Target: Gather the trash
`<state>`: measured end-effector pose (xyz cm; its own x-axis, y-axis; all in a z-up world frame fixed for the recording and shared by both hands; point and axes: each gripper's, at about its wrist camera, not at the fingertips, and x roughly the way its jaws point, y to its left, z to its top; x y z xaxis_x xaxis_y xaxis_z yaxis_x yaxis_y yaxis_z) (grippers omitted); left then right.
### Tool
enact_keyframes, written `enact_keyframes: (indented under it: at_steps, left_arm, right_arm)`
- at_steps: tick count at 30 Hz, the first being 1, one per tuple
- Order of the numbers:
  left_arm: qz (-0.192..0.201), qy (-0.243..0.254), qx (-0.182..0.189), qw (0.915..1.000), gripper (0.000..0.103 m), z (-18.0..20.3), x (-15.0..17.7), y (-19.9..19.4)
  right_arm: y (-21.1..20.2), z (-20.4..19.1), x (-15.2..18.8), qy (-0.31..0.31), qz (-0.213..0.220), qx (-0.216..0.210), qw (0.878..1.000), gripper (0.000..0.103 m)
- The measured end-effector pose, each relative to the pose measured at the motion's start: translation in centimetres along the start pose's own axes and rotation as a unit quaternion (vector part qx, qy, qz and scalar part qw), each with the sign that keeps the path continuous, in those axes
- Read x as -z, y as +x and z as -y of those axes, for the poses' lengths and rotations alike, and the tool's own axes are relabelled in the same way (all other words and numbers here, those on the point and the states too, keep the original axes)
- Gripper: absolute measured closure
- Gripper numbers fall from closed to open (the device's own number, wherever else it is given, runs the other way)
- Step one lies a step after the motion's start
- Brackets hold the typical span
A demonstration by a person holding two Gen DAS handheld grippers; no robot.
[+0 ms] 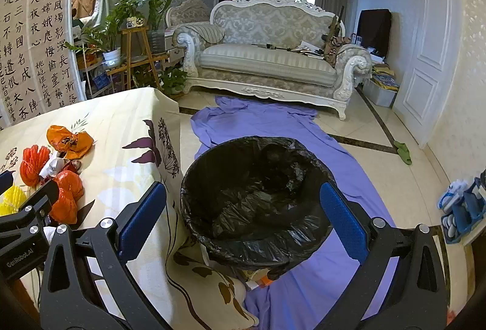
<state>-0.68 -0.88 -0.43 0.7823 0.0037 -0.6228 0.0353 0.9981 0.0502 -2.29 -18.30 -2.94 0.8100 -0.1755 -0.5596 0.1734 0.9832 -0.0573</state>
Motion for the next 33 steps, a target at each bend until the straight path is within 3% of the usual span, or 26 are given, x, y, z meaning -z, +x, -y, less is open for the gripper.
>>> enact_keyframes:
  at_steps: [33]
  left_arm:
    - [-0.003,-0.005,0.001,1.0,0.007,-0.07,0.18,0.35]
  right_arm:
    - [-0.06,0.13,-0.11,0.005,-0.002,0.002,1.0,0.004]
